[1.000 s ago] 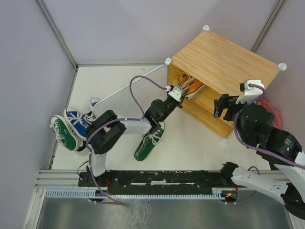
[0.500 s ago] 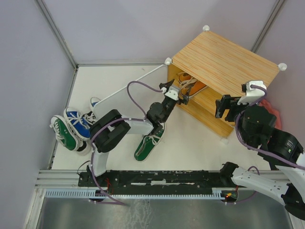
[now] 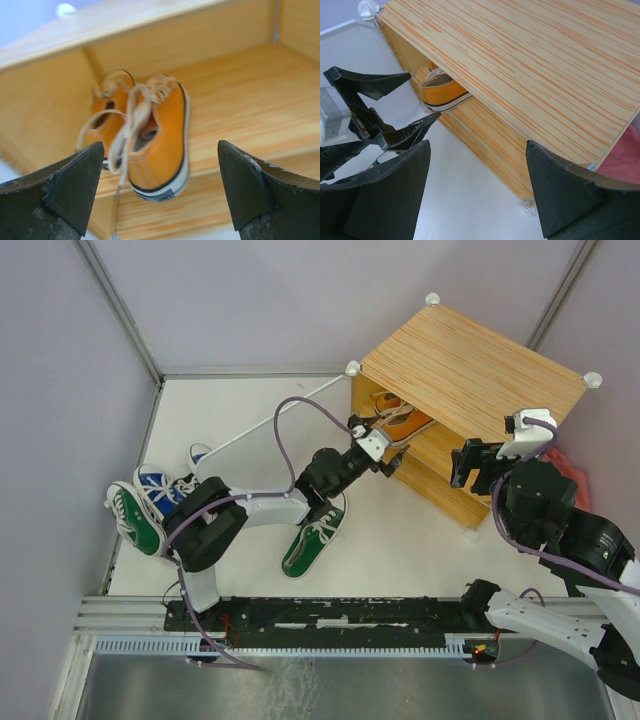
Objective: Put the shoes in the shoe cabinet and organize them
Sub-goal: Place the shoe in the shoe cabinet.
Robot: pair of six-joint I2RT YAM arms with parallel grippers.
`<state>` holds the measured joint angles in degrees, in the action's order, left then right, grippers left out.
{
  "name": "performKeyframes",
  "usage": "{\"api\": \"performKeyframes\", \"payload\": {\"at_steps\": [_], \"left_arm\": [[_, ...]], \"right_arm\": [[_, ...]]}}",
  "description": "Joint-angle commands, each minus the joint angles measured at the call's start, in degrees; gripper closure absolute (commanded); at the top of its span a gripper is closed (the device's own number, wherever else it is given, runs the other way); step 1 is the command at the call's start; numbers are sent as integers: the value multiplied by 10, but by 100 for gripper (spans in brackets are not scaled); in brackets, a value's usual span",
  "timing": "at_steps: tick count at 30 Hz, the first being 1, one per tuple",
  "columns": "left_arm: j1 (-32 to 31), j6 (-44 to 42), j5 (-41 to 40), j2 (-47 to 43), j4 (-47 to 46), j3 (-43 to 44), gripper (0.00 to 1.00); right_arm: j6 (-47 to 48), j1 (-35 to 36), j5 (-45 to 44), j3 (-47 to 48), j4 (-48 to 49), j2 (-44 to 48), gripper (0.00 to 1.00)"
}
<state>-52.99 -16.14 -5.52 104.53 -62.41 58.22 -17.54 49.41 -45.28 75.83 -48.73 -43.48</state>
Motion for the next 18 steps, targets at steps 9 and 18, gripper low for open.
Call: {"api": "performKeyframes", "payload": {"at_steps": [9, 18], "left_arm": [[10, -3, 86, 27, 123, 59, 14], [16, 31, 63, 56, 118, 83, 63]], "right_arm": [[8, 1, -15, -4, 5, 10, 16], [6, 1, -19, -6, -1, 17, 16]]}}
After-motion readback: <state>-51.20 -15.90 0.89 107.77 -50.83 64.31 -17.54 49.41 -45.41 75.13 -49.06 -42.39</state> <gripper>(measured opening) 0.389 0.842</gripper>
